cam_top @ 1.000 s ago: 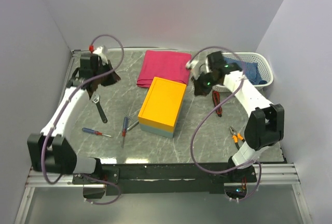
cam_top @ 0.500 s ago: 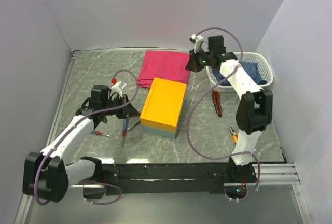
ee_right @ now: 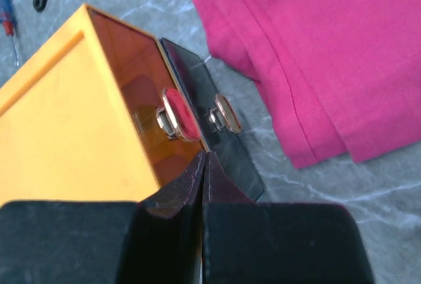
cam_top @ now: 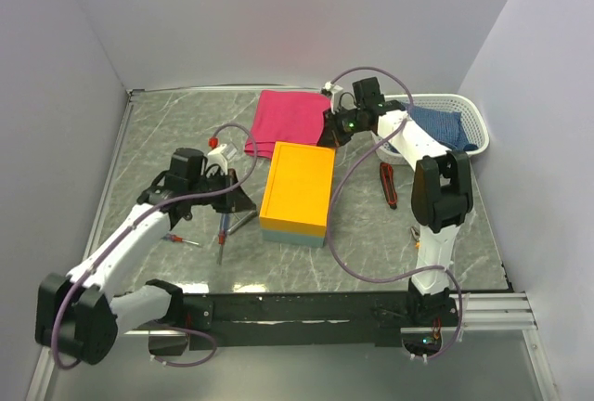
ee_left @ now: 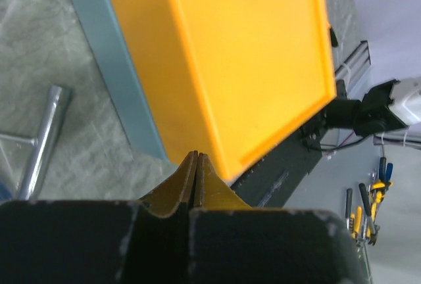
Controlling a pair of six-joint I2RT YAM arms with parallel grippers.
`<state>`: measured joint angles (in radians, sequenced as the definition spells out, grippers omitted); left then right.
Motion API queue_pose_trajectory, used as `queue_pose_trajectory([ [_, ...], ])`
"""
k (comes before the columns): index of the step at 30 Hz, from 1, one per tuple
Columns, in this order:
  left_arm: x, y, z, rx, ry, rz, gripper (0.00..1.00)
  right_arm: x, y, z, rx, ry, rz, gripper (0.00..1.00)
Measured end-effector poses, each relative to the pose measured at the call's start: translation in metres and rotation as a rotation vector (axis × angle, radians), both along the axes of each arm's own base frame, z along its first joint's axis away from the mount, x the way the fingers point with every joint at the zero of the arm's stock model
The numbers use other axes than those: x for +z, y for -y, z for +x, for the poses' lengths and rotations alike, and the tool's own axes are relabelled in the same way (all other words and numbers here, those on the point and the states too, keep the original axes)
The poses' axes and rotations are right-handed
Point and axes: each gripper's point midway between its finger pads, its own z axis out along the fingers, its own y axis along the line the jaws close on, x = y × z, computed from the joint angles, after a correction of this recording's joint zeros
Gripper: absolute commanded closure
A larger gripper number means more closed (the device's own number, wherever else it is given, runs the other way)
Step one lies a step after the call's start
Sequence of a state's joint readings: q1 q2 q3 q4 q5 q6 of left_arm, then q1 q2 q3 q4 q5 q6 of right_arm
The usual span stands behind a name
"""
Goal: Sort the tools into containers
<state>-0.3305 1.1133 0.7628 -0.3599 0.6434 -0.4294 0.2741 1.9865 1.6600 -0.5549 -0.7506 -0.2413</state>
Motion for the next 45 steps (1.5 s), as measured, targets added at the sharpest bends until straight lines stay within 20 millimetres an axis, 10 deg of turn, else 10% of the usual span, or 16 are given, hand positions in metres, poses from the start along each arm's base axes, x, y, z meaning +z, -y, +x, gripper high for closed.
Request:
queue_pose_trajectory([
  [6, 0.028, 0.004, -0.024, -0.083, 0.039, -0.035, 0.99, -0.003, 0.002, -0.006, 0.011, -0.012, 0.017, 1.00],
  [17, 0.001, 0.025, -0.084, -0.261, -0.103, -0.031, 0.99, 0.012, -0.005, -0.006, 0.036, -0.009, 0.046, 1.00],
  [30, -0.015, 0.039, -0.044, -0.184, -0.019, 0.028, 0.99, 0.003, -0.008, -0.010, 0.011, 0.019, 0.023, 1.00],
  [45, -0.049, 0.018, 0.054, -0.011, -0.043, 0.223, 0.99, 0.003, 0.057, -0.040, -0.124, 0.150, -0.172, 1.00],
])
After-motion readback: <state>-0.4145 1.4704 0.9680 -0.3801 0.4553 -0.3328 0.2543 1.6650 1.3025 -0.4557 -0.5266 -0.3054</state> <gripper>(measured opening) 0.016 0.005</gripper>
